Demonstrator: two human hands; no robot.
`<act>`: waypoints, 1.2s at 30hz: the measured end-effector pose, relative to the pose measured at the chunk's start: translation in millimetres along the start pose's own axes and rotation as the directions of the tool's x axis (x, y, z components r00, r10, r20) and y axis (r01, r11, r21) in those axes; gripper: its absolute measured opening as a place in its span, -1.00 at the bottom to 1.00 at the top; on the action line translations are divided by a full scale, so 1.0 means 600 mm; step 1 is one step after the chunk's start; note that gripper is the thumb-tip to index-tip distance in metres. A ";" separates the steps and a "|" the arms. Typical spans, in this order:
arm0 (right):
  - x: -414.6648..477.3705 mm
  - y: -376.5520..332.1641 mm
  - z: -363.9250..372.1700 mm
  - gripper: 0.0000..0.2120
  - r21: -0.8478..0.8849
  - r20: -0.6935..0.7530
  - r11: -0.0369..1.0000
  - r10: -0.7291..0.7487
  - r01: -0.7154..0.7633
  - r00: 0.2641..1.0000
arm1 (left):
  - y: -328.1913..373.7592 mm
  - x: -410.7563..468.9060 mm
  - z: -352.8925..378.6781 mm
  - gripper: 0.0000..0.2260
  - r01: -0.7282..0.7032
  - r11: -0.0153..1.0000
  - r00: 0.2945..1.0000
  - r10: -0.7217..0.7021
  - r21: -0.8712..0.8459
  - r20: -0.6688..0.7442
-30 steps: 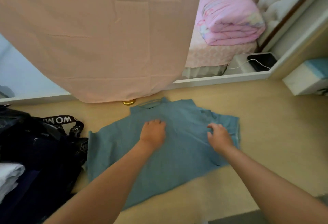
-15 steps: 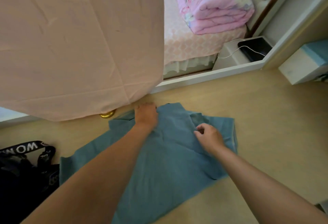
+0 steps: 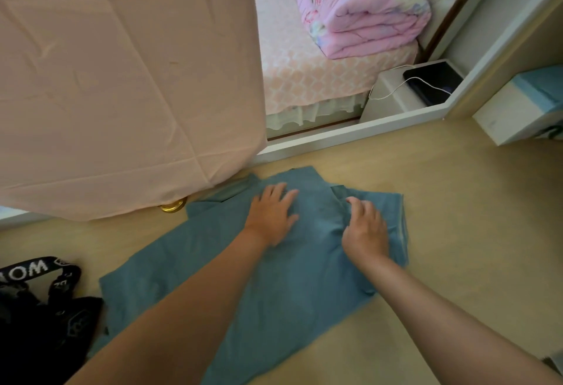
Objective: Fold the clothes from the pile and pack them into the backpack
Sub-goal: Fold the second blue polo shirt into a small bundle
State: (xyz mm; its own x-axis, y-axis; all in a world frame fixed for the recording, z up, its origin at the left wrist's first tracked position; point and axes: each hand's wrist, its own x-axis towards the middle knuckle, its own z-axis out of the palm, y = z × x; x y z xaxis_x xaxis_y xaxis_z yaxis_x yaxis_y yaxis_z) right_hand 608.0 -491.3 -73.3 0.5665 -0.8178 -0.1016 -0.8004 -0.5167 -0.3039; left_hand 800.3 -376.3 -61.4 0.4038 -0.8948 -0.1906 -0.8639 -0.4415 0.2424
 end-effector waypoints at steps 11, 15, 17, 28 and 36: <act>0.026 0.100 -0.056 -0.46 0.018 0.108 0.824 0.561 -0.566 0.821 | 0.116 0.003 0.026 -0.49 -0.195 0.978 0.973 0.183 0.074 0.141; 0.035 0.112 -0.064 -0.74 0.117 0.198 0.782 0.585 -0.612 0.786 | 0.175 0.045 -0.006 -0.57 -0.147 0.989 0.987 0.147 0.006 0.068; 0.032 0.113 -0.064 -0.92 0.220 0.181 0.804 0.523 -0.553 0.833 | 0.207 0.068 -0.030 -0.49 -0.220 0.973 0.973 0.225 -0.075 0.058; -0.030 0.052 -0.116 -0.60 0.440 -0.134 0.809 -0.370 0.390 0.919 | 0.237 0.109 -0.077 -0.19 -0.468 0.876 0.842 0.482 -0.116 0.241; -0.080 0.025 -0.083 -0.49 0.465 0.017 0.872 -0.182 0.153 0.983 | 0.066 0.012 -0.058 -0.78 -0.428 0.903 0.904 0.428 -0.020 -0.020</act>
State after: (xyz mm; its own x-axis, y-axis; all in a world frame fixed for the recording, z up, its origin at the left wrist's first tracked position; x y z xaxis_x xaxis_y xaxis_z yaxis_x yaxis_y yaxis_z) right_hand 558.9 -472.6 -25.7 0.7057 -0.7059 -0.0606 -0.5200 -0.4580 -0.7210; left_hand 779.3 -402.7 -20.3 0.0011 -0.9988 -0.0492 -0.9474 -0.0168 0.3197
